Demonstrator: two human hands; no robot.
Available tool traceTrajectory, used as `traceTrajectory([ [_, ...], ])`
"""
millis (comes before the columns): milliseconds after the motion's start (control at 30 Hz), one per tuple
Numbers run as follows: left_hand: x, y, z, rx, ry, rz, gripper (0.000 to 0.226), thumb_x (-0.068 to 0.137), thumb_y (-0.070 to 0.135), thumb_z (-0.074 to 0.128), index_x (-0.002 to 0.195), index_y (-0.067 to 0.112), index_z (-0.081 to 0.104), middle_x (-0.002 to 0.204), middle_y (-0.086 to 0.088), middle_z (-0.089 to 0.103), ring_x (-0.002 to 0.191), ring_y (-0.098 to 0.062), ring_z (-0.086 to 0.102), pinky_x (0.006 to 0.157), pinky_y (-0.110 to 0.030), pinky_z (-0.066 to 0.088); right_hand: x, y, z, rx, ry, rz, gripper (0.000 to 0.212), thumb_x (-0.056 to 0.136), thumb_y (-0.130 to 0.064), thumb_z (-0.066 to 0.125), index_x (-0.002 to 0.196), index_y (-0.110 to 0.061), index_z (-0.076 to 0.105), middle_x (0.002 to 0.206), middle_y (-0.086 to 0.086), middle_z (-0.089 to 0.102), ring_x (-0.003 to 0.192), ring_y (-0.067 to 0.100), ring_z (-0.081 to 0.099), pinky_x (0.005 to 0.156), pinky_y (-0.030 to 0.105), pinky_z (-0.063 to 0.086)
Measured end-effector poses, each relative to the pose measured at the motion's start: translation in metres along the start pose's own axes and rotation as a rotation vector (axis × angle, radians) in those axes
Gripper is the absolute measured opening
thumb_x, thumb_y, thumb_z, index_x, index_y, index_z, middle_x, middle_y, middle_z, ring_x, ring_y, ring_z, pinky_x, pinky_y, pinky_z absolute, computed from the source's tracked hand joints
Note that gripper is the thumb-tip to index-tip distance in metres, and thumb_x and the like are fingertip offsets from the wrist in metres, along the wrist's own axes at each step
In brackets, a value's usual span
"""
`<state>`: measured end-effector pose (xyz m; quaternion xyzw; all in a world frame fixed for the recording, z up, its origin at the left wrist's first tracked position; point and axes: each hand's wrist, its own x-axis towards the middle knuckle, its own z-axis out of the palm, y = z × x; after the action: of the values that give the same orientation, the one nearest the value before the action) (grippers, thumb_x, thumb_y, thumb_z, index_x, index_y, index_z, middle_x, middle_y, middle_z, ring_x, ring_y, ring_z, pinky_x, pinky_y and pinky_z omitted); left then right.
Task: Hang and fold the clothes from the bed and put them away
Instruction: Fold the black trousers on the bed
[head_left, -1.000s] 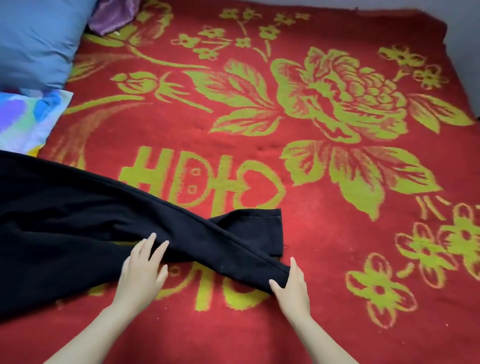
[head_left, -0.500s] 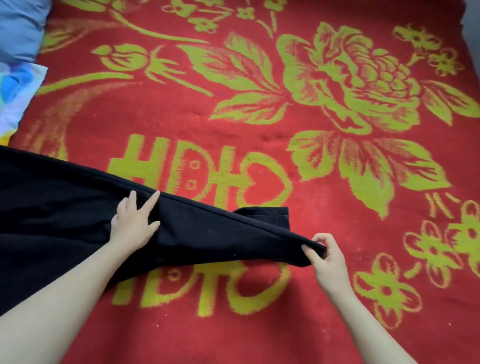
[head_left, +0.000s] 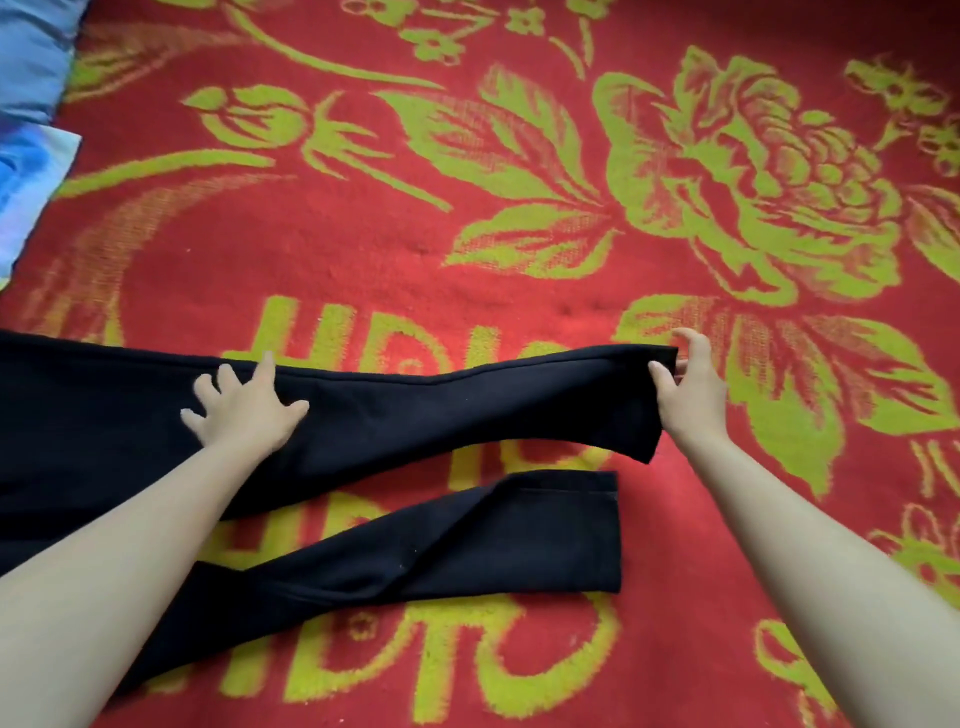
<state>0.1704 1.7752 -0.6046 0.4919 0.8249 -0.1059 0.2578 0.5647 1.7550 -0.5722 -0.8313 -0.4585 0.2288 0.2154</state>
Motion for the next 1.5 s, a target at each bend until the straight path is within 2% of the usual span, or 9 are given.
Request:
traceTrajectory([
  [233, -0.108, -0.037, 0.075, -0.173, 0.514, 0.51, 0.045, 0.089, 0.03, 0.049, 0.127, 0.005, 0.05, 0.131, -0.027, 0.047, 0.123, -0.041, 0.037, 0.096, -0.063, 0.032, -0.095, 0.041, 0.051, -0.116, -0.097, 0.241, 0.064, 0.091, -0.023, 0.059, 0.144, -0.006, 0.028, 0.14, 0.022, 0.038, 0.13, 0.036, 0.032, 0.106, 0.039, 0.024],
  [400, -0.163, -0.083, 0.132, 0.082, 0.211, 0.475, 0.064, 0.095, 0.061, 0.009, 0.122, 0.018, 0.047, 0.127, -0.026, 0.054, 0.117, -0.042, 0.048, 0.091, -0.064, 0.037, -0.166, 0.07, 0.06, -0.068, -0.152, 0.321, 0.075, 0.083, -0.027, 0.07, 0.143, -0.003, 0.032, 0.135, 0.014, 0.043, 0.128, 0.028, 0.035, 0.105, 0.036, 0.028],
  [633, -0.137, -0.076, 0.098, -0.081, 0.082, 0.327, 0.014, 0.078, 0.002, 0.071, 0.091, 0.007, 0.071, 0.11, -0.014, 0.066, 0.111, -0.036, 0.058, 0.102, -0.059, 0.027, -0.156, 0.073, 0.04, 0.276, -0.236, 0.485, 0.006, 0.084, -0.007, 0.066, 0.082, -0.004, 0.061, 0.074, 0.006, 0.059, 0.073, 0.02, 0.053, 0.061, 0.03, 0.039],
  [800, -0.115, -0.071, 0.044, -0.352, -0.098, 0.361, 0.01, 0.083, 0.014, 0.07, 0.079, 0.022, 0.067, 0.075, 0.002, 0.067, 0.08, -0.027, 0.063, 0.074, -0.035, 0.042, -0.148, 0.081, -0.002, 0.738, -0.15, 0.626, 0.009, 0.09, -0.004, 0.055, 0.085, -0.009, 0.061, 0.065, -0.004, 0.067, 0.057, 0.007, 0.06, 0.051, 0.018, 0.048],
  [933, -0.11, -0.049, 0.044, -0.125, 0.128, 0.552, 0.024, 0.077, 0.024, 0.076, 0.099, 0.015, 0.074, 0.096, -0.007, 0.07, 0.093, -0.03, 0.059, 0.087, -0.044, 0.04, -0.167, 0.116, -0.028, 0.788, -0.023, 0.718, 0.019, 0.089, -0.001, 0.055, 0.078, -0.016, 0.057, 0.057, -0.009, 0.066, 0.047, -0.003, 0.058, 0.042, 0.01, 0.044],
  [1067, -0.137, -0.035, 0.08, 0.128, 0.147, 0.413, 0.061, 0.09, 0.03, 0.06, 0.145, 0.02, 0.036, 0.15, -0.016, 0.03, 0.138, -0.031, 0.026, 0.108, -0.045, 0.023, -0.188, 0.15, -0.031, 0.651, 0.038, 0.755, 0.016, 0.089, -0.001, 0.059, 0.08, -0.015, 0.056, 0.086, 0.011, 0.057, 0.061, 0.012, 0.052, 0.04, 0.011, 0.044],
  [1233, -0.2, -0.073, 0.121, 0.177, 0.2, 0.464, 0.072, 0.049, -0.005, 0.085, 0.118, 0.004, 0.066, 0.125, -0.033, 0.054, 0.109, -0.052, 0.055, 0.081, -0.062, 0.046, -0.198, 0.163, -0.014, 0.622, 0.018, 0.831, 0.056, 0.091, 0.0, 0.054, 0.14, -0.018, 0.033, 0.115, 0.013, 0.051, 0.096, 0.031, 0.057, 0.058, 0.029, 0.054],
  [1367, -0.221, -0.127, 0.137, 0.243, 0.07, 0.34, 0.086, 0.033, -0.013, 0.083, 0.116, 0.001, 0.066, 0.121, -0.037, 0.054, 0.104, -0.056, 0.055, 0.076, -0.065, 0.047, -0.204, 0.164, -0.015, 0.603, -0.047, 0.832, 0.069, 0.091, 0.0, 0.051, 0.145, -0.031, 0.023, 0.13, 0.012, 0.048, 0.109, 0.035, 0.057, 0.069, 0.035, 0.05],
  [1500, -0.223, -0.148, 0.143, 0.338, 0.037, 0.249, 0.078, 0.056, -0.004, 0.08, 0.129, 0.009, 0.058, 0.134, -0.03, 0.048, 0.119, -0.048, 0.049, 0.089, -0.062, 0.042, -0.209, 0.161, -0.019, 0.338, -0.094, 0.684, 0.068, 0.089, -0.001, 0.051, 0.146, -0.026, 0.025, 0.123, 0.02, 0.051, 0.095, 0.034, 0.056, 0.085, 0.044, 0.046],
])
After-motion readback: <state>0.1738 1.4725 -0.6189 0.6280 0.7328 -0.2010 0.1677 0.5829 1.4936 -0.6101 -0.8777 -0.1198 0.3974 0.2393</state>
